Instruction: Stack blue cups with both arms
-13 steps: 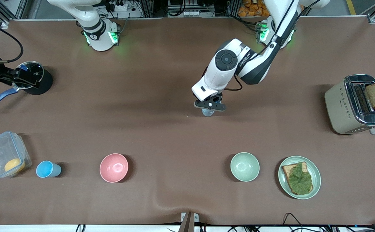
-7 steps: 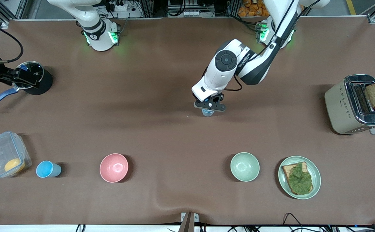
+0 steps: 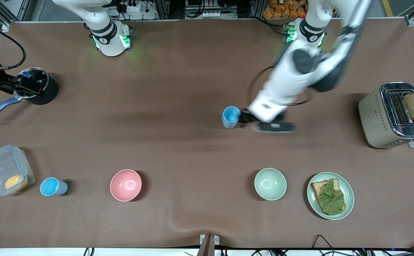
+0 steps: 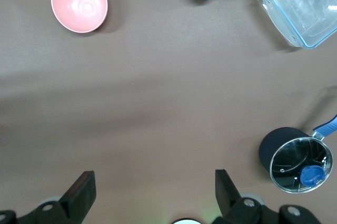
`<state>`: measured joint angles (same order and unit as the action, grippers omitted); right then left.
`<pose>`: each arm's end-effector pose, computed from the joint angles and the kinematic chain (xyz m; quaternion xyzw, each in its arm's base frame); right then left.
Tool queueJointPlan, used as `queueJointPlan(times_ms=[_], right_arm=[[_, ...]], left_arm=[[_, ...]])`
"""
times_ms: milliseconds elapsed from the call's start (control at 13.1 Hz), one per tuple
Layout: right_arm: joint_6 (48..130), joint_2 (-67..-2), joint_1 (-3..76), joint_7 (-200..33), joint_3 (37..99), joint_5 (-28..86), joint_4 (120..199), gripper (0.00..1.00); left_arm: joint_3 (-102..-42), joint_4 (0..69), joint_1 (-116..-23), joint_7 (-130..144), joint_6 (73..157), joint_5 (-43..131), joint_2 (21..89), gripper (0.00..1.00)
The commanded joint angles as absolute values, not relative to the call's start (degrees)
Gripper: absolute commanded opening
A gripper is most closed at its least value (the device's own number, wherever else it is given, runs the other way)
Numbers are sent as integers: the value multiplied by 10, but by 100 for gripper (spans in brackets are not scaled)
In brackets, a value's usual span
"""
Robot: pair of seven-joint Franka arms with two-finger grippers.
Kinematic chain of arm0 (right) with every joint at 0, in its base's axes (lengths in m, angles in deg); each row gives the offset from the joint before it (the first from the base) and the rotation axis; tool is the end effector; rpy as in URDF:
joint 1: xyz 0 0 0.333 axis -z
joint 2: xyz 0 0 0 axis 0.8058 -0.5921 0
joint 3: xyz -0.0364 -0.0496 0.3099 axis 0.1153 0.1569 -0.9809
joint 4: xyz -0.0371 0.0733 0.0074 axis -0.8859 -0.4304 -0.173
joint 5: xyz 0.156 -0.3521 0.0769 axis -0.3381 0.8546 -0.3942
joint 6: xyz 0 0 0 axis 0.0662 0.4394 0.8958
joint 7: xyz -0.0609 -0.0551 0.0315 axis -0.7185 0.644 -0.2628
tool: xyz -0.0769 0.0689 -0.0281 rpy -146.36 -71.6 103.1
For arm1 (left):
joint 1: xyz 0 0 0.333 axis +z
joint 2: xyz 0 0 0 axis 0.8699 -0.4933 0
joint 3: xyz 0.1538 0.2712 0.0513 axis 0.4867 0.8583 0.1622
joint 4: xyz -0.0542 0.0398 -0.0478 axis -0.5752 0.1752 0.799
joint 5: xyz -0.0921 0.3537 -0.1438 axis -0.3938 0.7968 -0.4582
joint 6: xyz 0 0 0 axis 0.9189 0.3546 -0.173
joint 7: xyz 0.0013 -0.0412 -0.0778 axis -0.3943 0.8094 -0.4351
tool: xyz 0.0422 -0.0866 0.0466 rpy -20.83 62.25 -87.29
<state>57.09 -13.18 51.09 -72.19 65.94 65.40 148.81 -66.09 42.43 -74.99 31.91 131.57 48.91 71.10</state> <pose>0.5524 -0.0040 0.6155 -0.9966 0.0615 0.0545 0.0038 0.5622 -0.2760 0.4514 0.9872 0.0652 0.0997 0.1064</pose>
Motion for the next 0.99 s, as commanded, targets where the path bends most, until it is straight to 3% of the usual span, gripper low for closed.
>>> queueJointPlan(times_ms=[0, 76, 152, 534, 762, 915], right_arm=[[566, -135, 518, -722, 652, 662, 1479, 100], [566, -135, 518, -721, 652, 662, 1479, 100], [566, -135, 517, -721, 652, 662, 1479, 100], [566, -135, 518, -722, 652, 662, 1479, 100], [566, -136, 519, -721, 652, 662, 1479, 100], [566, -135, 520, -722, 652, 662, 1479, 100]], left_arm=[[-669, 502, -636, 320, 1309, 497, 840, 100], [-668, 502, -624, 321, 1293, 498, 862, 100], [-659, 494, -618, 311, 1226, 502, 885, 100], [-539, 435, -617, 97, 1024, 520, 918, 100], [-533, 357, -618, 94, 894, 520, 917, 100], [-548, 325, -621, 101, 864, 523, 896, 100]])
